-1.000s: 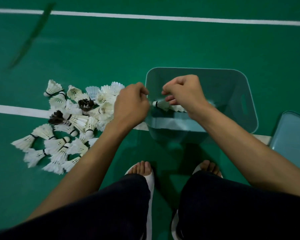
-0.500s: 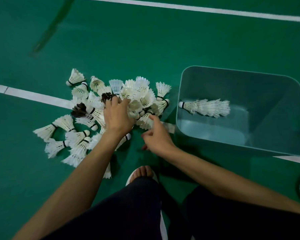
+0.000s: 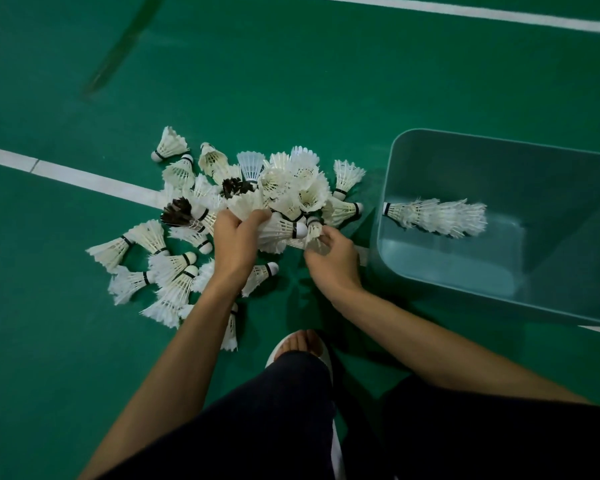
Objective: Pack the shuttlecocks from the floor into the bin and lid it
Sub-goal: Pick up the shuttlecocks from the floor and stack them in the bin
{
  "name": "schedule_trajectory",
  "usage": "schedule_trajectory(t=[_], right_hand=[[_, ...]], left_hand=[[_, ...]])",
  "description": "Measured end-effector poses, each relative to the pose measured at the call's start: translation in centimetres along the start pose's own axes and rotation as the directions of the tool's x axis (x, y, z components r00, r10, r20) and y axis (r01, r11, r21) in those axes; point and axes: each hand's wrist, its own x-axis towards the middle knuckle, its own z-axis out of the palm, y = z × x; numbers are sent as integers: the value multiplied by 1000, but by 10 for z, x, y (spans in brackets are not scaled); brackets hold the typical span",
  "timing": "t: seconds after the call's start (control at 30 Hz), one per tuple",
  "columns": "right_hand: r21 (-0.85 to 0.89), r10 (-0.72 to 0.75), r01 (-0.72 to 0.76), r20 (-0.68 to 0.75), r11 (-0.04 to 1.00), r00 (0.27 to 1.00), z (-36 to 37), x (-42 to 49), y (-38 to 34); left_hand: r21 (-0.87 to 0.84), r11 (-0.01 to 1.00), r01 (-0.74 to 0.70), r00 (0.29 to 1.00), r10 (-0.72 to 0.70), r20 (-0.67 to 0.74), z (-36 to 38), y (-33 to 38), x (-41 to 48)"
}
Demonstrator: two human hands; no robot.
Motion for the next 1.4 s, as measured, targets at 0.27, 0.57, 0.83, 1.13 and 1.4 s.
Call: schedule_trajectory(t=[0.27, 0.57, 0.83, 1.13, 1.4], right_hand=[[-399, -650, 560, -133, 726, 749, -13, -32, -13], [-491, -885, 740, -181, 460, 429, -63, -37, -60], [-434, -751, 612, -386, 661, 536, -175, -22, -66], [-443, -358, 121, -504, 888, 786, -290, 31, -10], [-687, -195, -194, -446, 700, 873, -291, 67, 27]], left_hand=[[-236, 965, 111, 994, -113, 6, 10, 17, -14], [-314, 948, -56, 998, 57, -6, 18, 75, -28], [-35, 937, -349, 931, 351, 102, 79, 101, -56], [281, 819, -499, 834, 366, 412, 183, 101, -81], [692, 510, -511, 798, -18, 602, 227, 76, -69]])
